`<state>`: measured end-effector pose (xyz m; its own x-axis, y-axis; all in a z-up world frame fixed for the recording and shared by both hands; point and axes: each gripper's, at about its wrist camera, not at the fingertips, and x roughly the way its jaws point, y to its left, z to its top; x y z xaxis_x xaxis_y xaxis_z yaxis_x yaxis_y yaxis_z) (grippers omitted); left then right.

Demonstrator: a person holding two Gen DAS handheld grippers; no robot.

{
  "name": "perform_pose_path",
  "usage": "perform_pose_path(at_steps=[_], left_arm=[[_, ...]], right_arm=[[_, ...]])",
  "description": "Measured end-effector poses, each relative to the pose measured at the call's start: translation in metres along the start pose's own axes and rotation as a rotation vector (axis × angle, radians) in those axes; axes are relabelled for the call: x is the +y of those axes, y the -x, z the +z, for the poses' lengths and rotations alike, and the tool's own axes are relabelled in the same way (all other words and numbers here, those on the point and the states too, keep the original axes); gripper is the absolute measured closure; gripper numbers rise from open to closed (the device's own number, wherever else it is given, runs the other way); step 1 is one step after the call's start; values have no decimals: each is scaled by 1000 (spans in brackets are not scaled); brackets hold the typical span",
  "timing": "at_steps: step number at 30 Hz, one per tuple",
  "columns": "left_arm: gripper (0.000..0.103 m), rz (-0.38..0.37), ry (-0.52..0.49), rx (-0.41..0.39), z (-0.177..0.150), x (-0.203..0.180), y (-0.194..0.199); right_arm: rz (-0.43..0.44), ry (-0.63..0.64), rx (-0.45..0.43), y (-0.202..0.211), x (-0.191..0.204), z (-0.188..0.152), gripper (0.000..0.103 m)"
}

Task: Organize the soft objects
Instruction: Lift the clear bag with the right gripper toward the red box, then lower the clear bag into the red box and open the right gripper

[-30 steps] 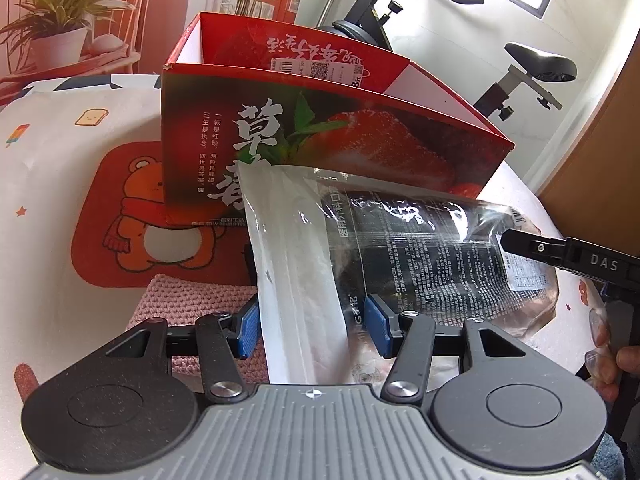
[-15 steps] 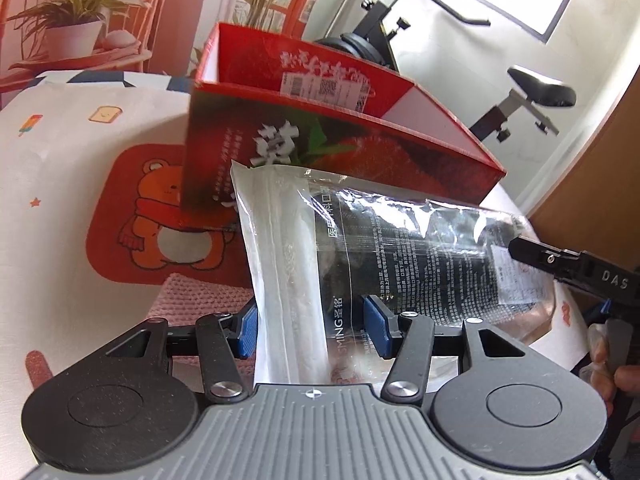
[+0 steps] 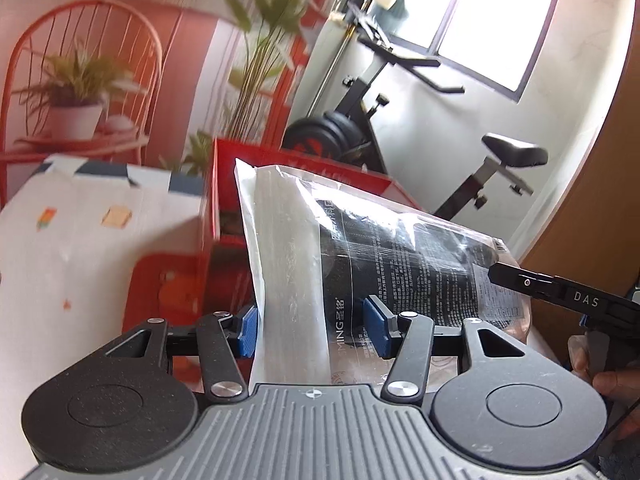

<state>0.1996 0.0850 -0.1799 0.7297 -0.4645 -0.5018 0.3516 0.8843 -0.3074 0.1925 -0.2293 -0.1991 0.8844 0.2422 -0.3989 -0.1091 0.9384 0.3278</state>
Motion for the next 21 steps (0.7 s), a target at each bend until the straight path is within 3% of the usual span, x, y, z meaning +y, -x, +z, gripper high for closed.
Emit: perform_pose_path(at_steps=[6,10,16,21], left_arm=[[48,12,-15,-88,44,-12,-14],[47,38,-17,-105,71,-14,-32],[49,58,-55,-47,99,-9,-75],[50,104,-48,45,91,4,-116]], right_arm=[[-19,40,-61,-15,-3,40,68],[-20,64,-95,-33,-8,61,73],[-7,71,-87,-77,-21,79,74],[-42,83,12,-122,-34,70,73]])
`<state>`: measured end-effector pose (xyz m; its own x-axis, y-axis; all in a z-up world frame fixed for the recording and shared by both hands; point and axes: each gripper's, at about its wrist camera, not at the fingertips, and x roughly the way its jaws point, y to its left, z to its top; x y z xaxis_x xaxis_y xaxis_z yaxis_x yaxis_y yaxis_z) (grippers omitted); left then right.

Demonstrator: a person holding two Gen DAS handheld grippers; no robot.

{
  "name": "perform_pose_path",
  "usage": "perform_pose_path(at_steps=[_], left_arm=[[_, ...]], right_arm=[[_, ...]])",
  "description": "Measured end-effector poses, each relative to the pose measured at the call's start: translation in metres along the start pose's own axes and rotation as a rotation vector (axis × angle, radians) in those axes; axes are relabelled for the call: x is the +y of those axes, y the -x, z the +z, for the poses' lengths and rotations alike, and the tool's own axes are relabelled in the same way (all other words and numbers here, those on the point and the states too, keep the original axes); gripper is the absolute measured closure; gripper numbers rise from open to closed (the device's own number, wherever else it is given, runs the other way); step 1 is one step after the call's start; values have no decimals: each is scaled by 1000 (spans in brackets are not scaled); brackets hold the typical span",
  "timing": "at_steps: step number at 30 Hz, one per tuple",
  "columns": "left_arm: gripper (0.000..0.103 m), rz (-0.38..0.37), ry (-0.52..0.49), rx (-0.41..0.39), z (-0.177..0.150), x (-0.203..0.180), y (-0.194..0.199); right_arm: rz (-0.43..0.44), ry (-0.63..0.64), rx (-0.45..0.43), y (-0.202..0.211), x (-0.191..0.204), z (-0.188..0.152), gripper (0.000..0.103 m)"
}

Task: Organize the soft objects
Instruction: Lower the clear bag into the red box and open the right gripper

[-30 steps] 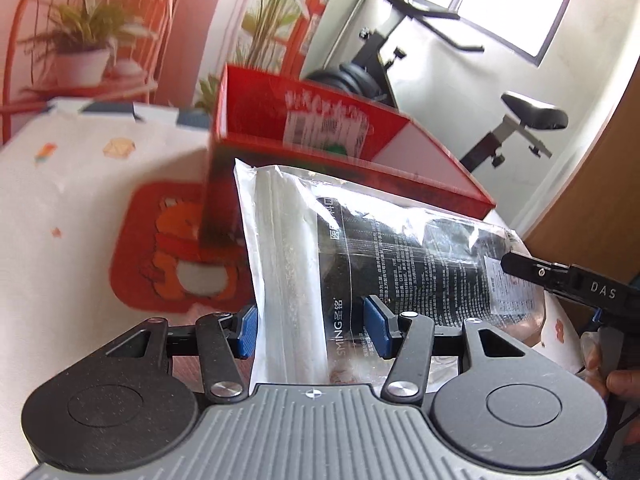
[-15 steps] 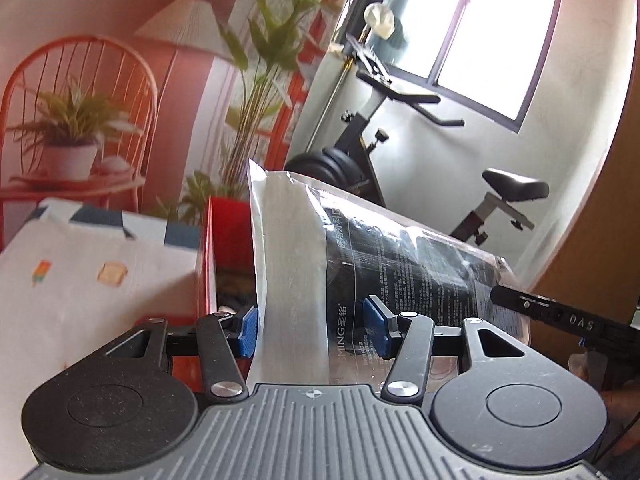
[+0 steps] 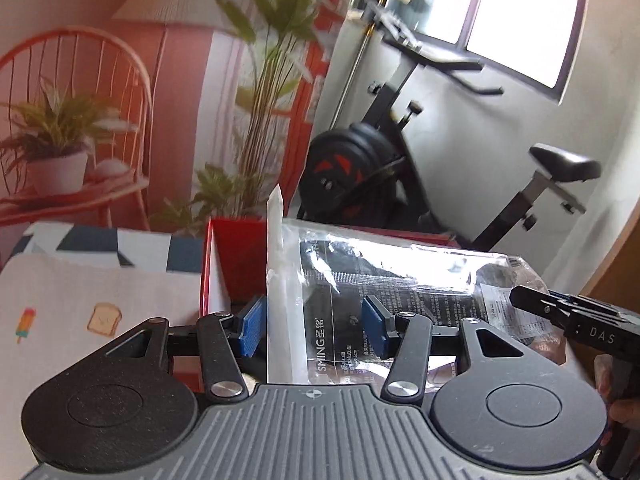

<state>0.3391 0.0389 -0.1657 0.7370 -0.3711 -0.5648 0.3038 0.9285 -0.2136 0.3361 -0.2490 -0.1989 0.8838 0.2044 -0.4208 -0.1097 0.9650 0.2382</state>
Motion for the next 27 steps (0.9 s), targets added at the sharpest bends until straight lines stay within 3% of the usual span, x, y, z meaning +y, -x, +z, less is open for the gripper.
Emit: perform_pose_path(at_steps=[4,10,17,22,27], left_arm=[[50,15,6,64,-12,9,-18],[50,56,-12,96,-10,16,-30],[49,82,-46,86,-6,14,-26],[49,88,-92,85,-7,10,-23],[46,73,-49,69,-4,21,-17]], right_arm=[[9,-35,77,-28,-9,-14,74],[5,49,129,-49,1,-11,74],[-15,95,263,-76,15,-12,72],[-77,191,328,-88,28,-11,72],[-107,213,310,-83,33,-2,72]])
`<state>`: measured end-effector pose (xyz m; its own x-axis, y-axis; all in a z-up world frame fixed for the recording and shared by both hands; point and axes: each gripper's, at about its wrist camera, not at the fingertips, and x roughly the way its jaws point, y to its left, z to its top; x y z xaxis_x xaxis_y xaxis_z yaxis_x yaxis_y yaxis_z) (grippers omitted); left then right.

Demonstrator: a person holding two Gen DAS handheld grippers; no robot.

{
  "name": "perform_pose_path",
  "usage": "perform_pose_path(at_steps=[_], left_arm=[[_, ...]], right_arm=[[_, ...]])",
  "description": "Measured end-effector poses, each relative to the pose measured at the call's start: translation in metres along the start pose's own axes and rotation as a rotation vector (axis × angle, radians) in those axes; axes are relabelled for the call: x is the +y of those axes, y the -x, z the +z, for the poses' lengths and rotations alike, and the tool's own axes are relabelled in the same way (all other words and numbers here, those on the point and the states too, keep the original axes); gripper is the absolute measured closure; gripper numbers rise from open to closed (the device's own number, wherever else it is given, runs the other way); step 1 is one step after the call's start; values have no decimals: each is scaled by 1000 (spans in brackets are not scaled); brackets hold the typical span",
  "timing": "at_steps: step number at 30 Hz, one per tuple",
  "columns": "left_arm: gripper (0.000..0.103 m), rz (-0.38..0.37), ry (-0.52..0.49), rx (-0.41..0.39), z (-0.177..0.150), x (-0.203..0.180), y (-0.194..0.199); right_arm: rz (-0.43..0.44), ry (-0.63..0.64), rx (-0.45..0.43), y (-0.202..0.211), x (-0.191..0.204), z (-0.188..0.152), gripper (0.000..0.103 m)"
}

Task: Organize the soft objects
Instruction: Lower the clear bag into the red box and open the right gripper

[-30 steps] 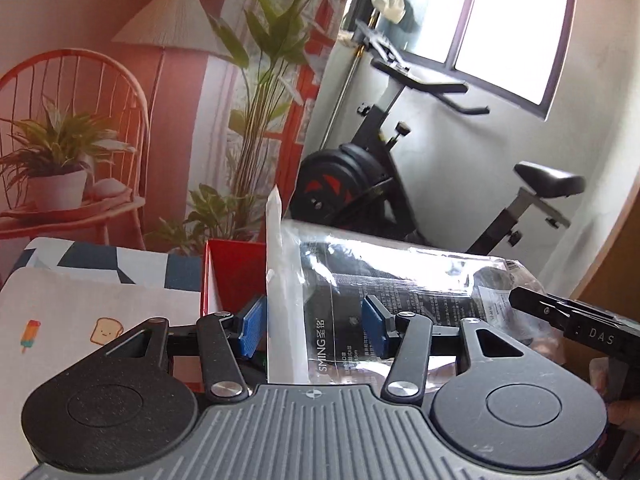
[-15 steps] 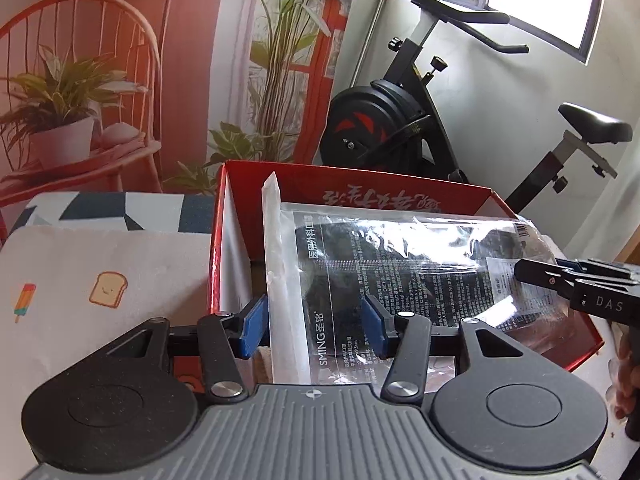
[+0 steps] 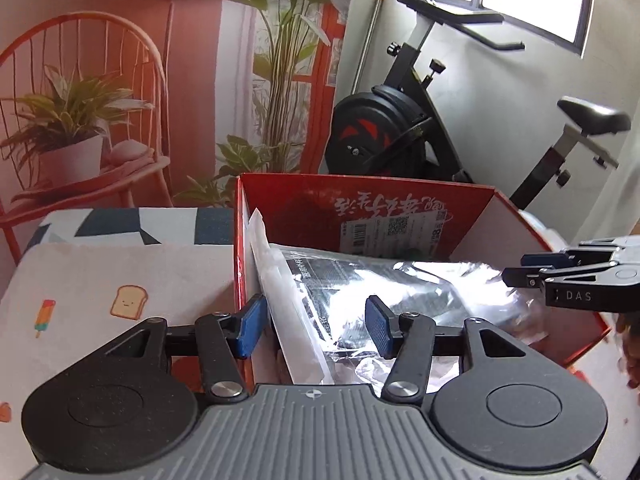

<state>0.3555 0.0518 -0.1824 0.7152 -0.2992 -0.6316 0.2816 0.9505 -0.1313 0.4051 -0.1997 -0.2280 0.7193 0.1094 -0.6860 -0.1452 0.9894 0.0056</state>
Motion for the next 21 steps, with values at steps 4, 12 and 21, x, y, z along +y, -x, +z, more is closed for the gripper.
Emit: perform_pose_path(at_steps=[4,12,21], left_arm=[[47,-4,9,-19,2,-1,2],[69,5,-36,-1,-1,-5,-3],[68,-7,-25,15,-2,0,-5]], right_arm=[[81,-29,-17,4,0,4,79],[229,-69,42,-16,30,13,98],[233,-92,208,-42,39,12,98]])
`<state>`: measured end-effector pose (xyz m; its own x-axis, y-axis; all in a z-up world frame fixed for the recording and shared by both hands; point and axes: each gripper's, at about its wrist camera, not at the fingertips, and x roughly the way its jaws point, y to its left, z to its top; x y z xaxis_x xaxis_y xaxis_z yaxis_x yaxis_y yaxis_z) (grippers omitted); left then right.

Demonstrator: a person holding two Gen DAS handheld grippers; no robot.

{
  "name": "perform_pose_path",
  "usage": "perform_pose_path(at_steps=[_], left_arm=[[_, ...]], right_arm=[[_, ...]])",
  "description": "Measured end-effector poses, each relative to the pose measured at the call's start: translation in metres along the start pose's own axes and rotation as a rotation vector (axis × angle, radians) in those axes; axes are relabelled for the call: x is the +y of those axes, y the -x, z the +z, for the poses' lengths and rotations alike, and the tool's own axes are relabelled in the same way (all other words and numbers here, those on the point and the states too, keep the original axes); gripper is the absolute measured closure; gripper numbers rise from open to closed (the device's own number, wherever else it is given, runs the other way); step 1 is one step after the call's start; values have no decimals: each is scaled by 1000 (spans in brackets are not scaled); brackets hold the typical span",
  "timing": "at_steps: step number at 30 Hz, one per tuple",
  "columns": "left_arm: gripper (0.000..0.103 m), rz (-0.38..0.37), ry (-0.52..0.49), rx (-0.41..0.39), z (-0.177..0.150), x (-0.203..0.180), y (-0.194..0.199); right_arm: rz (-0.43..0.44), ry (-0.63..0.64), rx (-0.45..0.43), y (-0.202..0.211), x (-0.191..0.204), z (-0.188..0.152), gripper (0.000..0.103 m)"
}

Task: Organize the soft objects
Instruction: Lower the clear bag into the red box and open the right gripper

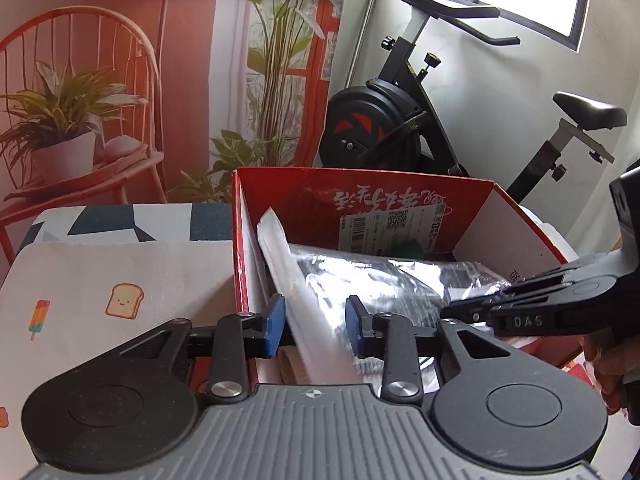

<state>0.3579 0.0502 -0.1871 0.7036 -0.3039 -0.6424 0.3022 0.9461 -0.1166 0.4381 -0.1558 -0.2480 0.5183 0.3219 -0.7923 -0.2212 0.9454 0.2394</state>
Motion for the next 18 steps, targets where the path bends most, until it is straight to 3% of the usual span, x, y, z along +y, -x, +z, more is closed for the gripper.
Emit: perform_pose_path(at_steps=[4,14,18], left_arm=[[67,0,7,-41,5,1,8],[67,-3,10,-50,-1,-5,16],[67,-10,14,-43,-5,-5,19]], right_arm=[[-29,52,72,-9,8,1,98],[-54,128,182,-17,17,0,100],[-64,90,159,-14,14,-3,101]])
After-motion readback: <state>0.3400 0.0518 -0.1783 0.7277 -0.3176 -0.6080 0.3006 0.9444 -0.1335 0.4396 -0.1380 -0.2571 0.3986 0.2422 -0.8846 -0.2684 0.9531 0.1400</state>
